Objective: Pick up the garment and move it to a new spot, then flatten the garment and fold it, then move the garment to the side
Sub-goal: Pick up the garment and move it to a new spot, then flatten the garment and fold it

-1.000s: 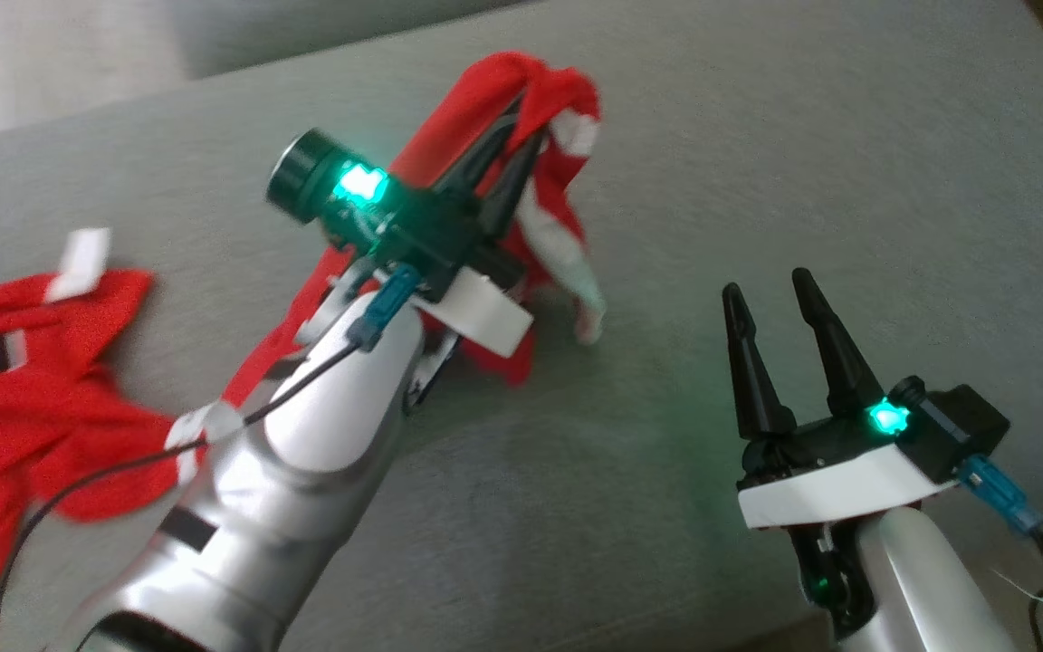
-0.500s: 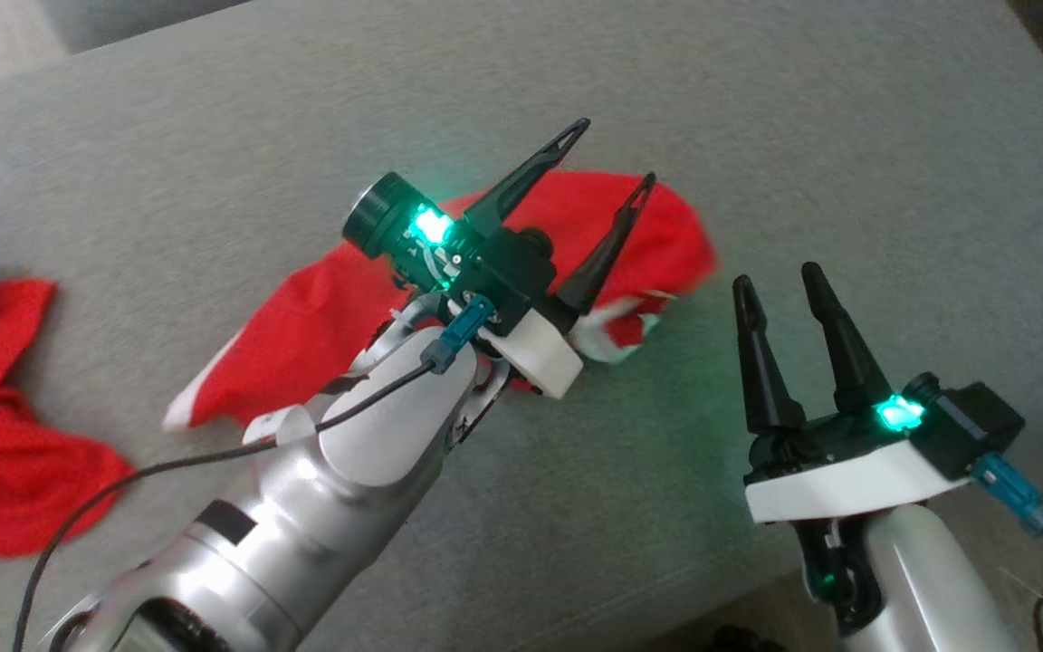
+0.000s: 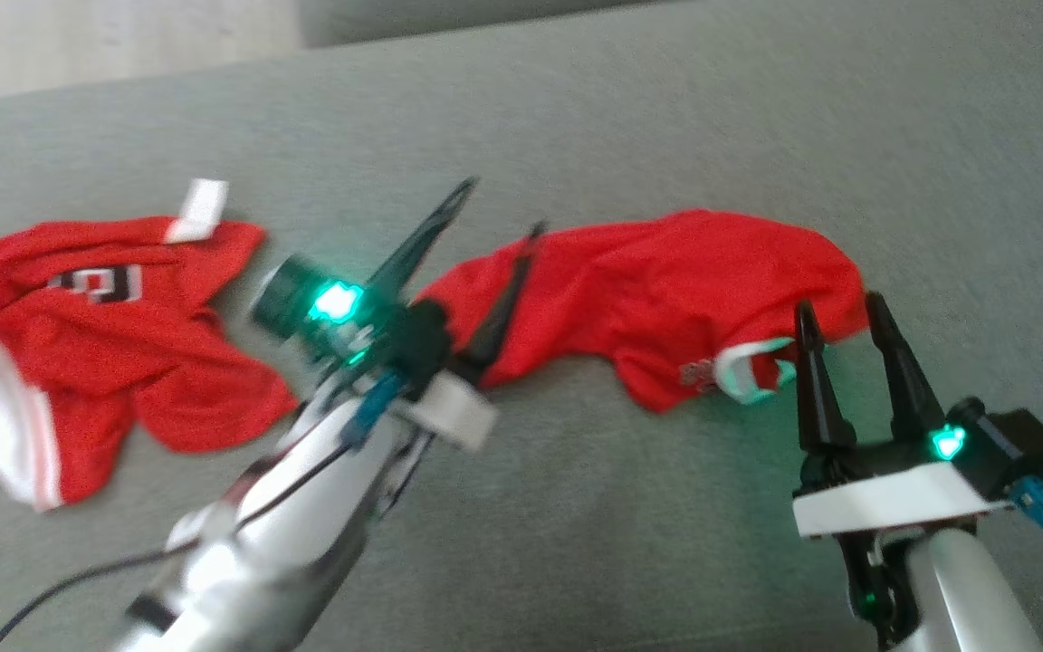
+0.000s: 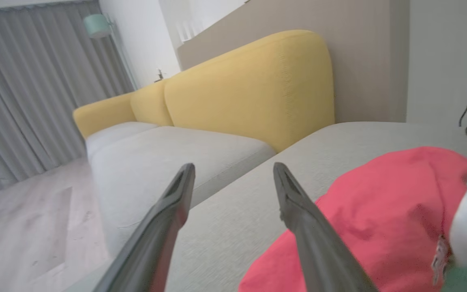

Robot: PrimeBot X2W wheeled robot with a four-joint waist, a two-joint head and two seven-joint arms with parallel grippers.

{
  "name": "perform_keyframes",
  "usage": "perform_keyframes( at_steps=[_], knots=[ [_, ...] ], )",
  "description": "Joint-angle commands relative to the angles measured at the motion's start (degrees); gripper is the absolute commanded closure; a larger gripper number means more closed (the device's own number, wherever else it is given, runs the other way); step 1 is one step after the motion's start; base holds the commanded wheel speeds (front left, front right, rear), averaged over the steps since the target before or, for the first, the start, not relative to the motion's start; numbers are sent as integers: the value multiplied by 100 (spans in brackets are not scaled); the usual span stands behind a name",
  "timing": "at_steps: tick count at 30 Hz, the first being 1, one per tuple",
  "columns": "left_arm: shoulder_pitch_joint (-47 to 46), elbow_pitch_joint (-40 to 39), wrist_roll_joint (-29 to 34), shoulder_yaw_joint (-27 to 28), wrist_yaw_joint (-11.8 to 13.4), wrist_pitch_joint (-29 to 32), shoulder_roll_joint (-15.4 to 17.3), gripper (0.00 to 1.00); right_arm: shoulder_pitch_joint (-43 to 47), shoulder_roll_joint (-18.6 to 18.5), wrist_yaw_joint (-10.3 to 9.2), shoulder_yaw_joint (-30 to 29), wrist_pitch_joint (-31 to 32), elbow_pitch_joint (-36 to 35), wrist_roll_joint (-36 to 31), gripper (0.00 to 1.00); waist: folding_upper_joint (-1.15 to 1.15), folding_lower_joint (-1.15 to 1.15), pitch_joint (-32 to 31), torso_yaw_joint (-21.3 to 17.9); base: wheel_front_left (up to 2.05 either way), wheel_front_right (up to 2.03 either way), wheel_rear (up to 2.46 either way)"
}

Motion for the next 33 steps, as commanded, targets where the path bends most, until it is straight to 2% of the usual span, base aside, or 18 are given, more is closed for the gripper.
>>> perform_keyframes(
  at_steps=[1, 7, 13, 21, 26, 33],
  knots=[
    [70, -285, 48, 292, 92, -23, 219, 0, 16, -29, -4, 69, -60, -137, -52, 0, 0, 0, -335, 387, 0, 0, 0],
    [1314, -1071, 23, 803, 461, -23, 792, 0, 195, -29, -4, -81, -60, -61, -89, 0, 0, 0, -610, 650, 0, 0, 0],
    [2455, -1709, -73, 1264, 725, -23, 905, 0, 321, -29, -4, -192, -60, -41, -104, 0, 0, 0, -727, 767, 0, 0, 0],
    [2773, -1927, 149, 1517, 580, -24, 640, 0, 244, -29, -4, -722, -60, 63, -225, 0, 0, 0, -632, 723, 0, 0, 0],
    [2732, -1896, 269, 1615, 457, -24, 520, 0, 81, -29, -4, -1286, -60, 518, -358, 0, 0, 0, -493, 658, 0, 0, 0],
    [2664, -1817, 370, 1705, 283, -24, 393, 0, -243, -29, -4, -1262, -60, 1311, -593, 0, 0, 0, -289, 667, 0, 0, 0]
  ],
)
